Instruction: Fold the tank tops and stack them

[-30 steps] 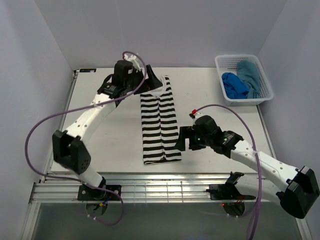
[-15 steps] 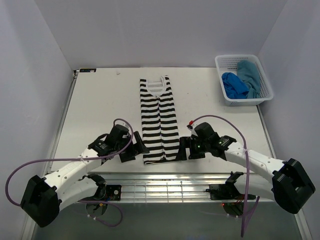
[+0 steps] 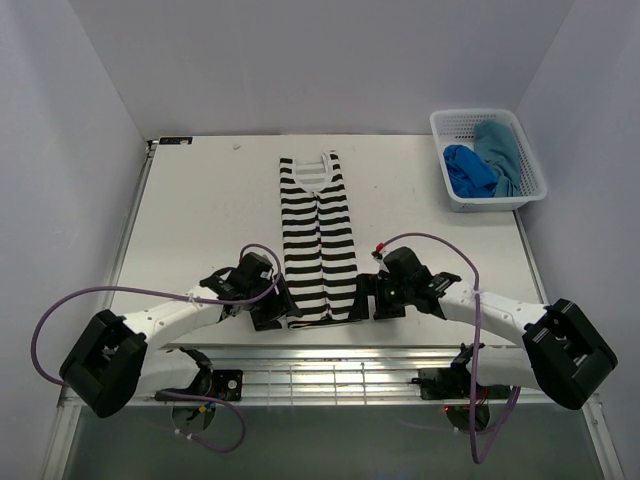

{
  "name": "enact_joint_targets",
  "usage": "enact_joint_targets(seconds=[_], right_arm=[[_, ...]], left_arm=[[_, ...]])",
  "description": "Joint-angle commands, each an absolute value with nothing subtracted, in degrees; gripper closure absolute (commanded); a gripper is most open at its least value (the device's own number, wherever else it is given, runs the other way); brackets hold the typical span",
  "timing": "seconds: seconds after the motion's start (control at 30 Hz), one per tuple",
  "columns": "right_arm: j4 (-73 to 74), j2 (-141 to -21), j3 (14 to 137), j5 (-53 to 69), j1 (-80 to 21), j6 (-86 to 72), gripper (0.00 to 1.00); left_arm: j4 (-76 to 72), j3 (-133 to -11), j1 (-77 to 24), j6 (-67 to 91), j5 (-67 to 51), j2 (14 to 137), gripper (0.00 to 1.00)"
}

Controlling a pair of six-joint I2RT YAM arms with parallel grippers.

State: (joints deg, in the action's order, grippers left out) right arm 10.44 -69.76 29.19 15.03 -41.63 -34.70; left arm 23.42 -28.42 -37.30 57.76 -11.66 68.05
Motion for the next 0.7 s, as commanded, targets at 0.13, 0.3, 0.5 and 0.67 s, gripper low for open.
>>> enact_joint_targets(seconds=[0.13,0.3,0.5,0.67], right_arm=[[7.73,-73.21,29.35,11.43,-41.48,-36.12,0.3],[6.42,-74.35,28.57,13.36,-41.4,-36.91,0.44],[5.45,-75.67,28.12,13.97,-41.4,-37.79,0.58],[5.27,-76.11,28.04,13.8,-41.4,-38.32,0.72]], left_arm=[[18.64,-26.98,-38.93,59.5,-11.07,71.36,0.39],[18.46,-27.25,-39.2,58.97,-10.63,73.56,0.47],[18.46,-26.98,-39.81,58.54,-10.37,76.37,0.62],[19.6,-26.54,-39.81,58.8,-10.11,75.85,0.77]])
